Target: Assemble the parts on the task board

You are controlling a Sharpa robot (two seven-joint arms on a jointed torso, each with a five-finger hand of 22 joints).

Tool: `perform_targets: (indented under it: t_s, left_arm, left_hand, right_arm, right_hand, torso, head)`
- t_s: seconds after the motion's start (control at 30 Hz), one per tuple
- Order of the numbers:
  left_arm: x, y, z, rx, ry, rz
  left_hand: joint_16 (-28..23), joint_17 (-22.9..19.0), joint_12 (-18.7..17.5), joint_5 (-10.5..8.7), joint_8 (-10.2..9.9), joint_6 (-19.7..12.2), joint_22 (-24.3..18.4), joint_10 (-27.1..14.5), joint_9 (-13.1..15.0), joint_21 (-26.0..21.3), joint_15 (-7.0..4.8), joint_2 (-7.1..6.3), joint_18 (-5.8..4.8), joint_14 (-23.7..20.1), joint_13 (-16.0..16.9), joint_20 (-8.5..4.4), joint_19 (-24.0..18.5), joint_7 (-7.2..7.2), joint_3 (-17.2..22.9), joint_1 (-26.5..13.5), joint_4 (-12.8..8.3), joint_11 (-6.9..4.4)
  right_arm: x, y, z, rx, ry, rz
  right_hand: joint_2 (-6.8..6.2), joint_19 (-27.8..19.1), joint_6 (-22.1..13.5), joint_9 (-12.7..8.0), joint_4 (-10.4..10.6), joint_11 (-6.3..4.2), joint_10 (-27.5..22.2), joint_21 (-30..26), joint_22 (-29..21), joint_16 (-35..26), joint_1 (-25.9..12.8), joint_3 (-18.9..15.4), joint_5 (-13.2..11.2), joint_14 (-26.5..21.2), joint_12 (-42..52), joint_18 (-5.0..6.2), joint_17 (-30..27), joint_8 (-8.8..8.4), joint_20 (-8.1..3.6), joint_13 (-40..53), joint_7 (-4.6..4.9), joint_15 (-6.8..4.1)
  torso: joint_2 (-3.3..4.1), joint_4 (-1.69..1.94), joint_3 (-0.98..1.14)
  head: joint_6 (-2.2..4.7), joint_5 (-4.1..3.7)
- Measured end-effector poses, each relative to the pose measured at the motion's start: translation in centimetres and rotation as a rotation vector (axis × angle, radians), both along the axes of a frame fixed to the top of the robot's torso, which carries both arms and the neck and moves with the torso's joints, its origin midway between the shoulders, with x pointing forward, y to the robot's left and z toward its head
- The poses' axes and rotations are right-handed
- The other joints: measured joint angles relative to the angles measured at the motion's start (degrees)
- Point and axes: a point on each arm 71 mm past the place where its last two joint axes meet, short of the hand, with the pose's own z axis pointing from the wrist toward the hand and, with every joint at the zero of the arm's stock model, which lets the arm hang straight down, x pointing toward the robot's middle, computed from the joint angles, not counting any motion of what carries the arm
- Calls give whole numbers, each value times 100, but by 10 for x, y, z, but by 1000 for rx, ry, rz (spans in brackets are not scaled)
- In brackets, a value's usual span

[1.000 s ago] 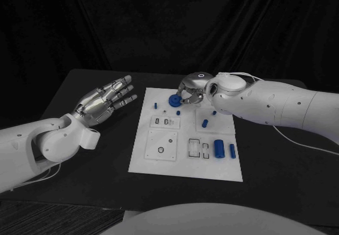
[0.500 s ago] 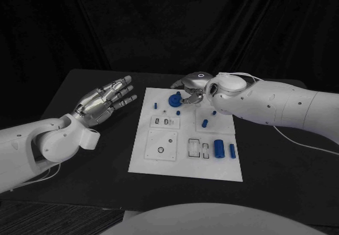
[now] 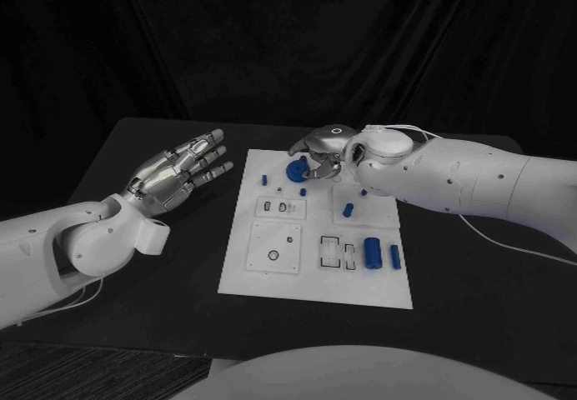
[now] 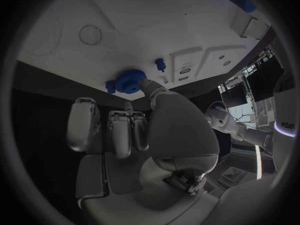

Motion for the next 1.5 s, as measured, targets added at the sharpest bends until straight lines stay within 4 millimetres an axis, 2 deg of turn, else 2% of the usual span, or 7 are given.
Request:
perform_targets:
  t_s: [0.27,0.73,0.8,1.13,1.33,1.47,1.5]
  left_arm:
    - [0,0,0,0,1,-1]
    - [0,0,-2,0,3,-1]
    - [0,0,-2,0,4,-1]
    - [-1,1,-2,1,6,0]
    - [-1,3,-3,3,7,2]
    - [0,3,-3,4,8,4]
    - [0,3,-3,4,8,3]
  left_hand:
    - [0,0,0,0,0,0,0,0,0,0,0,0,0,0,0,0,0,0,0,0,0,1]
    - [0,-5,0,0,0,0,0,1,0,0,1,0,0,1,0,0,0,0,330,0,-78,1]
    - [0,-9,0,0,0,0,0,1,0,0,17,0,0,17,0,0,0,0,330,0,-78,1]
    - [0,0,0,0,0,0,0,1,1,0,29,0,-1,28,0,0,0,0,330,0,-78,1]
    - [0,-2,0,0,0,0,0,1,1,0,29,0,0,29,0,0,0,0,330,1,-78,1]
    - [0,-7,0,0,0,0,0,1,1,0,29,0,-1,29,0,0,0,0,330,1,-78,1]
    - [0,-2,0,0,0,0,0,2,1,0,29,0,0,28,0,0,0,0,330,1,-78,2]
  right_arm:
    - [0,-1,-5,-13,20,-4]
    - [1,-15,-6,-21,26,-27]
    - [1,-19,-7,-22,27,-32]
    - [-4,-36,-2,13,-16,-41]
    - [-7,-58,26,80,-135,-43]
    - [-9,-80,49,109,-205,-66]
    - [-11,-84,52,112,-213,-73]
  right_hand:
    - [0,40,722,52,0,85,83,0,0,0,0,0,0,63,0,0,0,105,41,0,165,68]
    - [-1,91,1025,56,4,235,47,0,0,0,-5,-1,0,21,0,-1,0,190,157,0,415,227]
    - [116,91,1198,57,96,289,102,0,0,0,-127,-94,0,21,0,0,0,228,158,0,390,227]
    - [82,101,1183,61,246,284,96,0,0,0,-312,-103,-312,59,0,0,0,243,246,0,353,266]
    - [81,154,1295,101,248,243,56,6,0,5,-312,-103,-313,20,0,0,0,244,194,0,242,225]
    - [60,194,1399,182,543,243,57,95,0,6,-333,-295,-796,21,0,-1,0,264,154,0,264,224]
    - [-63,194,1415,226,697,243,57,149,0,6,-456,-332,-1007,21,0,-1,0,289,155,0,252,224]
  torso:
    - [1,5,-1]
    - [3,-4,1]
    - [2,-6,2]
    - [-1,-11,3]
    - [-3,-11,3]
    - [-5,-12,3]
    - [-6,-12,3]
  head:
    - [0,0]
    - [0,35]
    - [0,39]
    - [0,62]
    - [0,71]
    - [0,69]
    - [0,63]
